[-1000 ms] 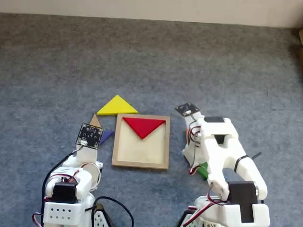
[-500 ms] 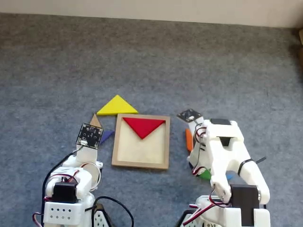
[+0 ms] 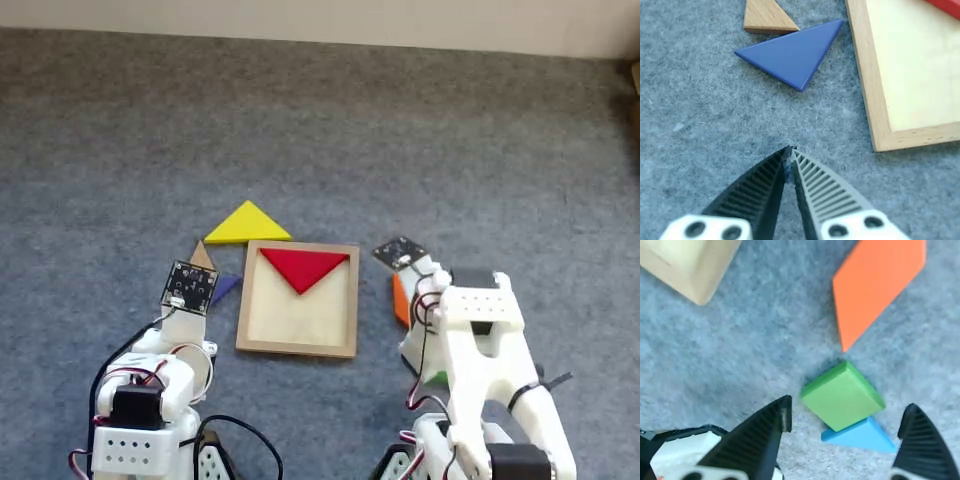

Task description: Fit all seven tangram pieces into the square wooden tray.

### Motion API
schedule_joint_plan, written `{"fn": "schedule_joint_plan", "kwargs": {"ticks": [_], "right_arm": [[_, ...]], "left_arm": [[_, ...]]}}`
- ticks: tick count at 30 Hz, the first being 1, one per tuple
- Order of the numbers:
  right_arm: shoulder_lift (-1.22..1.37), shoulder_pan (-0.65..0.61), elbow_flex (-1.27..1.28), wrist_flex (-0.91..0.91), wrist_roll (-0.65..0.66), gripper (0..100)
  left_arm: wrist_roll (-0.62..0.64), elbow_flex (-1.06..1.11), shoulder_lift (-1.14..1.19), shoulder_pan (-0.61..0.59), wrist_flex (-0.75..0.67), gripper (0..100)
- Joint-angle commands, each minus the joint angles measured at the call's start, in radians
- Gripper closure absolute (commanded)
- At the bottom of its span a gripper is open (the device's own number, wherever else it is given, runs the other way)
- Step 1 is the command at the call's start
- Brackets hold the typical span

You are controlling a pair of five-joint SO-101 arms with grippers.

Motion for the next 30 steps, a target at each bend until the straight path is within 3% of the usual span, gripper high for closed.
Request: {"fn": "schedule_joint_plan", "kwargs": {"ticks": [1, 14, 21, 30], "right_arm": [[-0.039, 0.036, 0.027, -0.062, 0.003, 67.3], [0.199, 0.042, 0.081, -0.243, 0.089, 67.9], [0.214, 0.042, 0.077, -0.246, 0.109, 83.3], [0.214, 0.036, -0.031, -0.203, 0.103, 84.8]], "left_arm": [[0.0, 0.019, -0.019, -0.005, 0.006, 100], [0.0, 0.019, -0.019, -0.005, 0.006, 100], [0.0, 0.019, -0.019, -0.005, 0.006, 100], [0.0, 0.019, -0.019, -0.005, 0.006, 100]]}}
